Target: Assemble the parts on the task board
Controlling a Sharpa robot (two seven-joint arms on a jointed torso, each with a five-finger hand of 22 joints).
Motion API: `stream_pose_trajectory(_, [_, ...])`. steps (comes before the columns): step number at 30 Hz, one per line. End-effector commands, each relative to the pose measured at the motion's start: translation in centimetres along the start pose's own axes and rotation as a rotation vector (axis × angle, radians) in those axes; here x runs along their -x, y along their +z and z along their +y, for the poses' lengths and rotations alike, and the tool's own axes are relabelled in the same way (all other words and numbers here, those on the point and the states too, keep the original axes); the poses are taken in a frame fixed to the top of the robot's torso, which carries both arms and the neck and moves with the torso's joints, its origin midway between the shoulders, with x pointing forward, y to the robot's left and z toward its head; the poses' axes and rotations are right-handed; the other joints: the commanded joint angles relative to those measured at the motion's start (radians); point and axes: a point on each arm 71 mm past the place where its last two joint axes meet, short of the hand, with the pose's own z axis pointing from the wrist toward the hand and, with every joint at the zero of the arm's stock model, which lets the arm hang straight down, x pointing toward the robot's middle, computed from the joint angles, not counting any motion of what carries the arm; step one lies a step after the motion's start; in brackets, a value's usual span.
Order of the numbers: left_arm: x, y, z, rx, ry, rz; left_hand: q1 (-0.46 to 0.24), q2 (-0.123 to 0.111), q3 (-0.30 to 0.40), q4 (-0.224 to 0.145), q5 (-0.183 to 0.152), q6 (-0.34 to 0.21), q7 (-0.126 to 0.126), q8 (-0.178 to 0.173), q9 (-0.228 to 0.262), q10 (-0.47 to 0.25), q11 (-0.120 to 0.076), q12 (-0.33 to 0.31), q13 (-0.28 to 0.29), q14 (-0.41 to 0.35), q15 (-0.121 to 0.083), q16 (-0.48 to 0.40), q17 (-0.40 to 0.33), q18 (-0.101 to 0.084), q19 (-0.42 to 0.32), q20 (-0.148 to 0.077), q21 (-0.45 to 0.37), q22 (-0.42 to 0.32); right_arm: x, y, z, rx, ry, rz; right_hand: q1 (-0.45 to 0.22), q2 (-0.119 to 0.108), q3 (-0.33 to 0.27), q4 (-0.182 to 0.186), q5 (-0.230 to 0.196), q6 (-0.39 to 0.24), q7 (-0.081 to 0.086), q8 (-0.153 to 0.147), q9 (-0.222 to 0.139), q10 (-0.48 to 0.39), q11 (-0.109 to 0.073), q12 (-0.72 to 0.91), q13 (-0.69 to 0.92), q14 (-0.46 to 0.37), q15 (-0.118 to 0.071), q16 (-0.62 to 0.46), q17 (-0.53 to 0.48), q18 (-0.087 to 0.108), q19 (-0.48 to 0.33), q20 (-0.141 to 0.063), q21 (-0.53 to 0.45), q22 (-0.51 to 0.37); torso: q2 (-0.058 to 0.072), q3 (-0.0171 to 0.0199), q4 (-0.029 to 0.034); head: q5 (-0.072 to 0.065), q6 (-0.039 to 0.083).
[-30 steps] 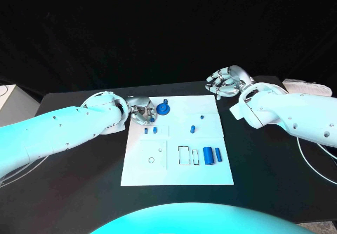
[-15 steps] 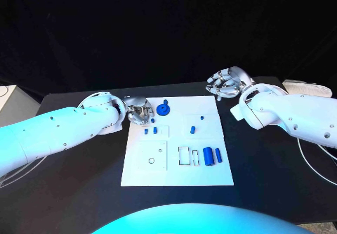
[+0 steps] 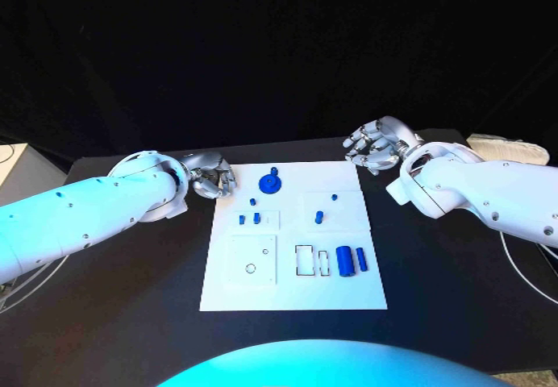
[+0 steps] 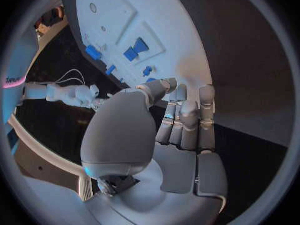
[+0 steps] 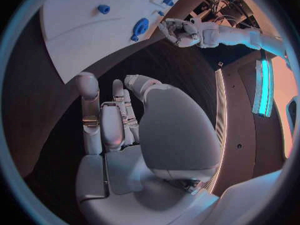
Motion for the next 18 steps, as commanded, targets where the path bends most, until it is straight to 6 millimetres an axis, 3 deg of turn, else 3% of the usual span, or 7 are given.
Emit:
stream_pose_trajectory(1, [1.1, -0.9, 0.3, -0.064, -0.314, -0.078, -0.016, -0.005, 0.004, 0.007, -0.001, 0.009, 0.008, 0.007, -0.001, -0.028, 0.015, -0.036, -0.021, -0.098, 0.011, -0.082, -0.180, 0.016, -0.039, 0.009, -0.041, -0.038, -0.9, -0.4, 0.6, 0.121, -0.168, 0.161, -0.010, -0.012, 0.003, -0.013, -0.017, 0.021, -0.005, -0.009, -0.003, 0.015, -0.005, -0.022, -0.018, 0.030, -0.005, 0.021, 0.023, -0.013, 0.015, -0.003, 0.062, 0.041, -0.003, 0.0006, 0.0005, -0.008, 0.008])
stream_pose_trajectory(2, [1.4, -1.3, 0.4, -0.079, -0.391, -0.085, -0.020, -0.003, -0.002, 0.010, -0.002, 0.008, 0.009, 0.009, -0.003, -0.032, 0.020, -0.054, -0.032, -0.163, 0.013, -0.146, -0.306, 0.016, -0.050, 0.013, -0.064, -0.052, -1.0, -0.5, 0.6, 0.135, -0.203, 0.180, -0.014, -0.015, 0.003, -0.016, -0.028, 0.027, -0.007, -0.013, -0.004, 0.021, -0.007, -0.030, -0.024, 0.033, -0.005, 0.029, 0.032, -0.015, 0.019, -0.004, 0.079, 0.052, -0.004, 0.0001, 0.0008, -0.012, 0.010])
stream_pose_trajectory(8, [2.3, -3.4, 0.7, -0.196, -0.818, -0.105, -0.038, -0.001, -0.051, 0.028, -0.003, -0.001, 0.011, 0.012, -0.008, -0.019, 0.023, -0.077, -0.050, -0.217, 0.019, -0.244, -0.356, 0.015, -0.082, 0.021, -0.142, -0.100, -1.4, -1.2, 0.5, 0.184, -0.418, 0.228, -0.021, -0.022, 0.004, -0.024, -0.058, 0.048, -0.011, -0.020, -0.005, 0.024, -0.006, -0.062, -0.047, 0.032, -0.003, 0.031, 0.032, -0.016, 0.015, -0.005, 0.087, 0.065, -0.002, -0.0030, -0.0005, -0.026, 0.023])
stream_pose_trajectory(15, [2.6, -5.1, -0.2, -0.306, -1.048, -0.114, -0.049, -0.007, -0.117, 0.062, -0.004, -0.011, 0.007, 0.016, -0.014, 0.001, 0.029, -0.133, -0.082, -0.302, 0.033, -0.370, -0.410, 0.013, -0.116, 0.041, -0.298, -0.199, -2.6, -1.9, 0.3, 0.208, -0.579, 0.195, -0.039, -0.036, 0.010, -0.021, -0.068, 0.064, -0.014, -0.040, -0.009, 0.009, 0.000, -0.131, -0.101, 0.027, 0.004, 0.023, 0.020, -0.012, 0.002, -0.004, 0.065, 0.067, -0.007, -0.0094, -0.0008, -0.045, 0.043])
stream_pose_trajectory(18, [2.6, -5.5, -0.5, -0.329, -1.082, -0.115, -0.042, -0.012, -0.117, 0.069, -0.004, -0.004, 0.007, 0.016, -0.017, 0.037, 0.032, -0.195, -0.109, -0.332, 0.043, -0.472, -0.453, 0.011, -0.134, 0.053, -0.381, -0.251, -3.3, -2.1, 0.4, 0.216, -0.617, 0.184, -0.041, -0.038, 0.010, -0.021, -0.069, 0.068, -0.015, -0.042, -0.010, 0.007, 0.000, -0.141, -0.110, 0.029, 0.004, 0.028, 0.026, -0.014, 0.004, -0.004, 0.074, 0.072, -0.010, -0.0126, 0.0017, -0.050, 0.046])
